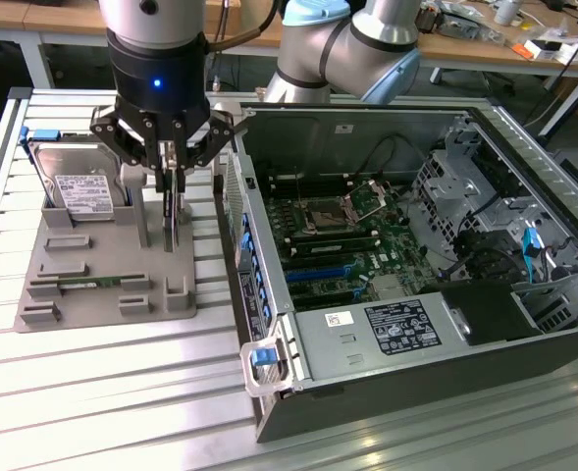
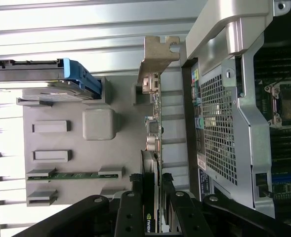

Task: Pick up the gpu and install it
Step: 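Pick up the gpu and move the gpu toward the slot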

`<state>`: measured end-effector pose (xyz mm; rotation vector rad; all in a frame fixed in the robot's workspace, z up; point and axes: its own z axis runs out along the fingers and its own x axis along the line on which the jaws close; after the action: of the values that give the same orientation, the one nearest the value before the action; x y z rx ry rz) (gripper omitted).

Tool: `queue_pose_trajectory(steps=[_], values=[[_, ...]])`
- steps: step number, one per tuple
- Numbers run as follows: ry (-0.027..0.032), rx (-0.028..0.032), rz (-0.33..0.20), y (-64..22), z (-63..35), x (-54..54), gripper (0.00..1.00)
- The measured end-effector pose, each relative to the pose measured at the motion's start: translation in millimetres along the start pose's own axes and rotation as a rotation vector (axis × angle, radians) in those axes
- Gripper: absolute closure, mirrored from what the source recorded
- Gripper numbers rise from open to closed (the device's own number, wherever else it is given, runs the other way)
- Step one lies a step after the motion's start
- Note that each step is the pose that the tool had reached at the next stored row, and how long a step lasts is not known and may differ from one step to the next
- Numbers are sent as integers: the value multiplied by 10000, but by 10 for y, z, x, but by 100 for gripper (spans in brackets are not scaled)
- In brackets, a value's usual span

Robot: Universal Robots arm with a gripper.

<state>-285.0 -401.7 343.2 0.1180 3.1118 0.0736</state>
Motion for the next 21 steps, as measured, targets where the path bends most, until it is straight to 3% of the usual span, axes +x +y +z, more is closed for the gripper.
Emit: queue_pose_trajectory(steps=[21], values=[[0,0,0,4,-75,-2,74]])
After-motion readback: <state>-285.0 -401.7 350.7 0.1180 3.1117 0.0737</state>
